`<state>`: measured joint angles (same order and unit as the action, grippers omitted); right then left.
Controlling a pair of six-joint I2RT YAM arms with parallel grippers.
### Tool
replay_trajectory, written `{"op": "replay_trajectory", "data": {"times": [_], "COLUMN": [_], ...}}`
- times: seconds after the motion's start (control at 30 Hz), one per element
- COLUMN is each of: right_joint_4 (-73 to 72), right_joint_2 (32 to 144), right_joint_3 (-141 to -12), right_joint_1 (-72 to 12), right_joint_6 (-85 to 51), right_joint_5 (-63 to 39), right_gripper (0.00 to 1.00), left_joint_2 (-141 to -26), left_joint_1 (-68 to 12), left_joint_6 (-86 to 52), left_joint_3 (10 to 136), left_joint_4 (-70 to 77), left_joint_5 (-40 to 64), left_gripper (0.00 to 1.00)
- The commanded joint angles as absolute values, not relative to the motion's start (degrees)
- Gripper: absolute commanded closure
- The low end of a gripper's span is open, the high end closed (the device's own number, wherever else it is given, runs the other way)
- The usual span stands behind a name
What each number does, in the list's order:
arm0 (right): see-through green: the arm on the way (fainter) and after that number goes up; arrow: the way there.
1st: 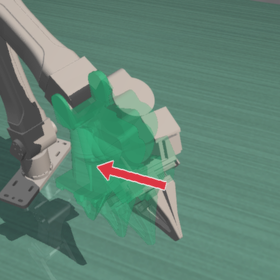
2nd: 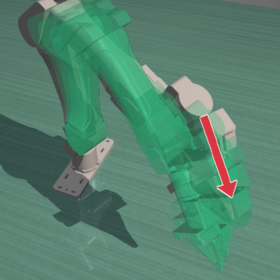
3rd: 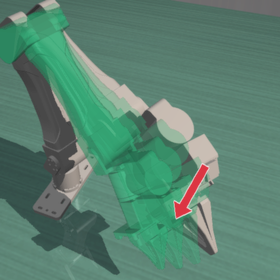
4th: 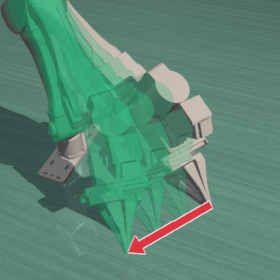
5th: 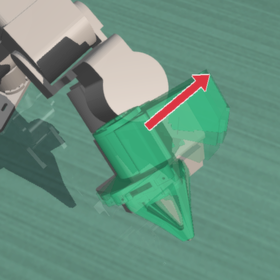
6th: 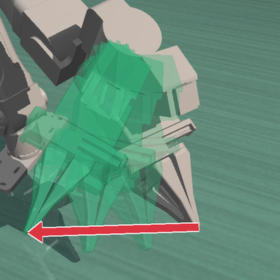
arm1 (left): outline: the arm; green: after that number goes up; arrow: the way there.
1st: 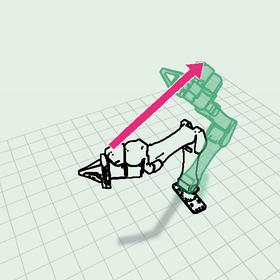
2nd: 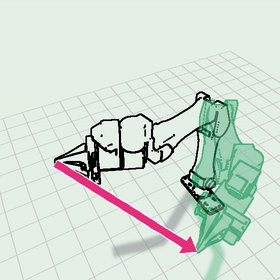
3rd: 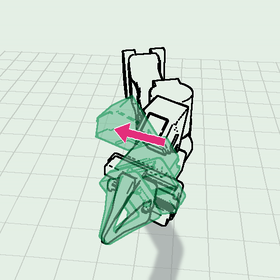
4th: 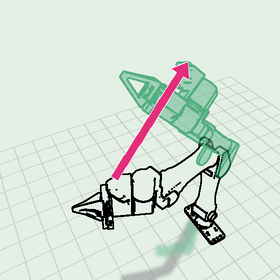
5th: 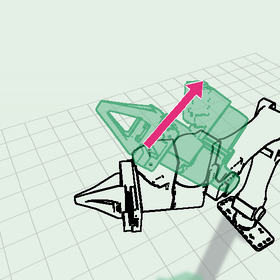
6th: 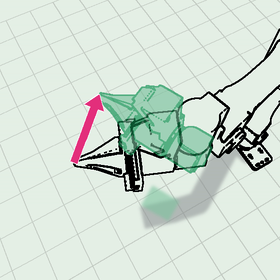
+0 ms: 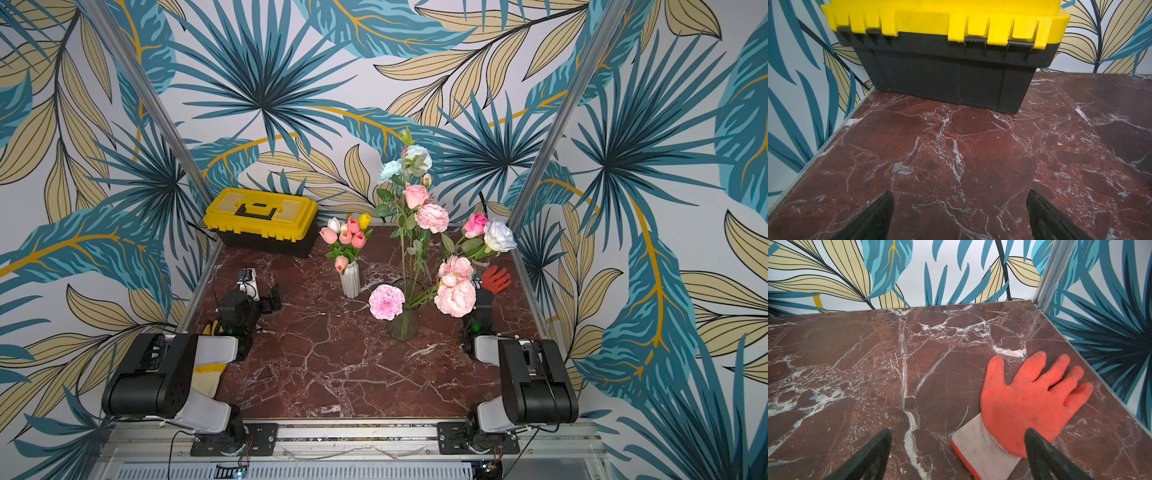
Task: Pick out pink flowers from the vase
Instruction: Pick up the flower from the vase.
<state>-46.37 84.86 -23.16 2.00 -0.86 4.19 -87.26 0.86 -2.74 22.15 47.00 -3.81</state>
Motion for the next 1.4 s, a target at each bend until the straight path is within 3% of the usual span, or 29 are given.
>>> {"op": "replay_trajectory", "data": {"times": [0.0, 0.4, 0.5, 0.67, 0.97, 1.23, 1.37], "right_joint_4": [-45.4, -45.5, -47.0, -29.1, -0.8, 20.7, 23.0], "right_joint_2": [84.4, 84.3, 81.8, 65.1, 37.0, 13.4, 5.8], "right_joint_3": [-23.4, -23.3, -22.3, -24.2, -23.6, -22.9, -22.9], "right_joint_1": [2.4, 2.4, 2.4, 2.4, 2.3, 2.3, 1.0], "right_joint_6": [-0.9, -1.0, -2.1, -4.2, -9.8, -18.0, -22.7], "right_joint_5": [3.7, 3.6, 8.3, 11.8, 8.9, -5.6, -15.8], "right_gripper": [0.00, 0.01, 0.01, 0.00, 0.00, 0.00, 0.01], "left_joint_2": [-87.0, -86.9, -85.1, -76.8, -57.1, -41.6, -34.5], "left_joint_1": [1.4, 1.4, 1.3, -1.3, -15.6, -27.8, -33.1], "left_joint_6": [-1.9, -1.9, -1.2, 0.3, 0.1, -5.2, -8.0], "left_joint_3": [23.6, 23.6, 23.2, 20.5, 20.5, 19.6, 21.6], "left_joint_4": [46.9, 46.9, 46.9, 46.6, 34.3, 20.6, 9.8], "left_joint_5": [-3.7, -3.7, -2.2, -7.2, -9.7, -6.8, 0.1], "left_gripper": [0.00, 0.01, 0.01, 0.00, 0.01, 0.00, 0.00]}}
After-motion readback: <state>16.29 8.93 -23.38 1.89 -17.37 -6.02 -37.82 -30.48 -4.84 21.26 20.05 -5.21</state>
